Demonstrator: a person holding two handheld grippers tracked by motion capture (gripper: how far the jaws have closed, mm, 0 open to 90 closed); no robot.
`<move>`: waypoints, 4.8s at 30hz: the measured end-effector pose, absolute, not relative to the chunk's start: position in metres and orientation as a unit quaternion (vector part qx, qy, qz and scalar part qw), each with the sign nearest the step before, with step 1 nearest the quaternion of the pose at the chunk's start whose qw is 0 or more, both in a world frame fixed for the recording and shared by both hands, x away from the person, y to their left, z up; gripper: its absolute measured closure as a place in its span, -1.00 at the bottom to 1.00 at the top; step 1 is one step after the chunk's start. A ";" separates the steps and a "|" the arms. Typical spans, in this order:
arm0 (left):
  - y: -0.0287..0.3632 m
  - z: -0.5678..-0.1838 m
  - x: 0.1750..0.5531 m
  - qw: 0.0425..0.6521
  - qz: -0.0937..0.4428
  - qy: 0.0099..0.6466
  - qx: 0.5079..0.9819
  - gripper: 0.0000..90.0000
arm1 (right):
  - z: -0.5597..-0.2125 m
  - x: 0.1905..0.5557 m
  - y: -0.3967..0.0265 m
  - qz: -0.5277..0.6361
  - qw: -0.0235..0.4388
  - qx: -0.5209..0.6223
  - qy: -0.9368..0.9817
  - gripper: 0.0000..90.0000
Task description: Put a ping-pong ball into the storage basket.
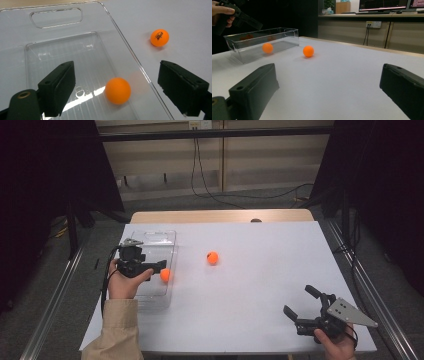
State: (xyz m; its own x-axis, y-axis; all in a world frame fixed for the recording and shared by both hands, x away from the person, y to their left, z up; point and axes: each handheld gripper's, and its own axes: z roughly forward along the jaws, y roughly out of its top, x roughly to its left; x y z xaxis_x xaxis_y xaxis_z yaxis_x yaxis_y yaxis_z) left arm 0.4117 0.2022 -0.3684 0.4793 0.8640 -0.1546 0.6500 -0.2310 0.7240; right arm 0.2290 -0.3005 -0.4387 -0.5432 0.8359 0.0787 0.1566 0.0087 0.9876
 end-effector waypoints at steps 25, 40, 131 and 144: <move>0.191 -0.365 0.410 0.397 0.134 0.479 0.771 -0.79 | -0.440 0.232 -0.300 0.592 0.285 0.380 0.651 -0.98; 0.180 -0.364 0.411 0.400 0.133 0.468 0.777 -0.84 | -0.440 0.232 -0.300 0.590 0.286 0.380 0.652 -0.98; 0.131 -0.370 0.415 0.411 0.124 0.408 0.805 -0.86 | -0.440 0.232 -0.301 0.590 0.283 0.383 0.652 -0.99; 0.125 -0.370 0.415 0.411 0.125 0.402 0.809 -0.86 | -0.441 0.232 -0.301 0.589 0.283 0.383 0.652 -0.99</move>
